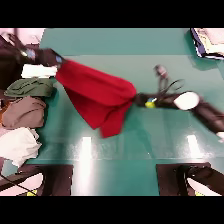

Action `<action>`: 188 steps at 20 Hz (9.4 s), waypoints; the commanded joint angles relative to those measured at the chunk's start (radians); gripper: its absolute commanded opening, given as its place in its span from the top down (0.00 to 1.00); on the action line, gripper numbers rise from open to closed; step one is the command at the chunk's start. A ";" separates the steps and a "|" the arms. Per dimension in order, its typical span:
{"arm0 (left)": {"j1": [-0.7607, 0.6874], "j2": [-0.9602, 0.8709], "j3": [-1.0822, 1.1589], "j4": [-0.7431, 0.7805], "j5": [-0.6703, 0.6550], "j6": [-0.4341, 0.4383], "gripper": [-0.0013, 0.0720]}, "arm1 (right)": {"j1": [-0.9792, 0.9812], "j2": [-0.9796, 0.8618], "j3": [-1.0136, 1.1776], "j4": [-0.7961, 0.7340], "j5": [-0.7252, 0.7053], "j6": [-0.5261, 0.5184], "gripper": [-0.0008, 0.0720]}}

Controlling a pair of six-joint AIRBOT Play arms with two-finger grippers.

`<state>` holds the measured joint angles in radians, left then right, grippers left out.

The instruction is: Fold the shirts.

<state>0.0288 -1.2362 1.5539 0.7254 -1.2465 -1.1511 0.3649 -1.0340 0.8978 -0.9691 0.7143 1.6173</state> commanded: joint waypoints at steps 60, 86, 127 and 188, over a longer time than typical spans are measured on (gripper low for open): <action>0.189 -0.315 -0.481 0.165 0.106 -0.045 0.40 | -0.350 -0.105 0.413 -0.122 0.747 -0.144 0.43; 0.087 -0.218 -0.295 0.129 -0.003 -0.046 0.95 | -0.809 -0.177 -0.082 0.116 0.477 -0.322 0.42; 0.087 0.247 0.579 0.161 0.174 -0.240 0.95 | -0.772 0.131 1.046 0.103 0.468 -0.242 0.97; 0.097 -0.405 -0.149 0.347 0.136 -0.077 0.31 | -0.390 -0.702 0.741 -0.590 0.677 0.016 0.45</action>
<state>0.1234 -1.6417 1.4059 1.0824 -1.0515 -1.1763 -0.0223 -1.7481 1.6489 -1.5543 1.3575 1.6348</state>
